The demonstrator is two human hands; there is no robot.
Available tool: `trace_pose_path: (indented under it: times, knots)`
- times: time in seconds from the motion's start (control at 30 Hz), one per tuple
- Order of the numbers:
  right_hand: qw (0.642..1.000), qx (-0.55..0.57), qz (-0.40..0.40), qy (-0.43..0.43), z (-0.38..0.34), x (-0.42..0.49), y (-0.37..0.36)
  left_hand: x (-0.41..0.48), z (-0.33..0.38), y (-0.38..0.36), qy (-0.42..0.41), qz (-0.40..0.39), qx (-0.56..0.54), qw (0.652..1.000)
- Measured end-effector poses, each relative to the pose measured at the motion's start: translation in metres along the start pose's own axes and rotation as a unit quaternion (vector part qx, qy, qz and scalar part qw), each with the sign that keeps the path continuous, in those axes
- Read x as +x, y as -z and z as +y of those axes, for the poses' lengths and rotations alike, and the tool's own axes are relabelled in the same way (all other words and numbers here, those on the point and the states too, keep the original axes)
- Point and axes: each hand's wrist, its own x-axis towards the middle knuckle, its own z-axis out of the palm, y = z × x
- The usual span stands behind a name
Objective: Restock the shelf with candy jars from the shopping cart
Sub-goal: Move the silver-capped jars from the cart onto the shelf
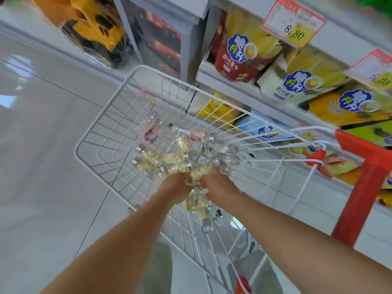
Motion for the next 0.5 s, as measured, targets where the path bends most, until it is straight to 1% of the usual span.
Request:
trace_pose_path:
  times: [0.13, 0.17, 0.23, 0.3, 0.37, 0.43, 0.5]
  knots:
    - [0.999, 0.040, 0.002, -0.001, 0.009, -0.004, 0.005, -0.002, -0.005, 0.003, -0.003, -0.019, -0.008, 1.000]
    - [0.998, 0.060, 0.008, -0.006, 0.010, -0.007, 0.010, -0.003, -0.005, 0.004, 0.001, -0.023, -0.029, 0.999]
    - [0.994, 0.107, 0.032, -0.011, 0.011, -0.015, 0.023, -0.007, -0.002, 0.008, 0.032, -0.010, -0.135, 0.990]
    - [0.985, 0.158, 0.071, 0.018, 0.009, -0.025, 0.038, -0.014, 0.005, 0.015, 0.083, -0.002, -0.274, 0.958]
    - [0.969, 0.216, 0.095, 0.076, 0.006, -0.034, 0.051, -0.023, 0.013, 0.024, 0.110, -0.021, -0.397, 0.911]
    - [0.956, 0.238, 0.102, 0.135, 0.002, -0.039, 0.058, -0.031, 0.019, 0.030, 0.105, -0.029, -0.483, 0.869]
    - [0.949, 0.239, 0.111, 0.174, -0.004, -0.039, 0.057, -0.036, 0.022, 0.034, 0.095, -0.013, -0.532, 0.841]
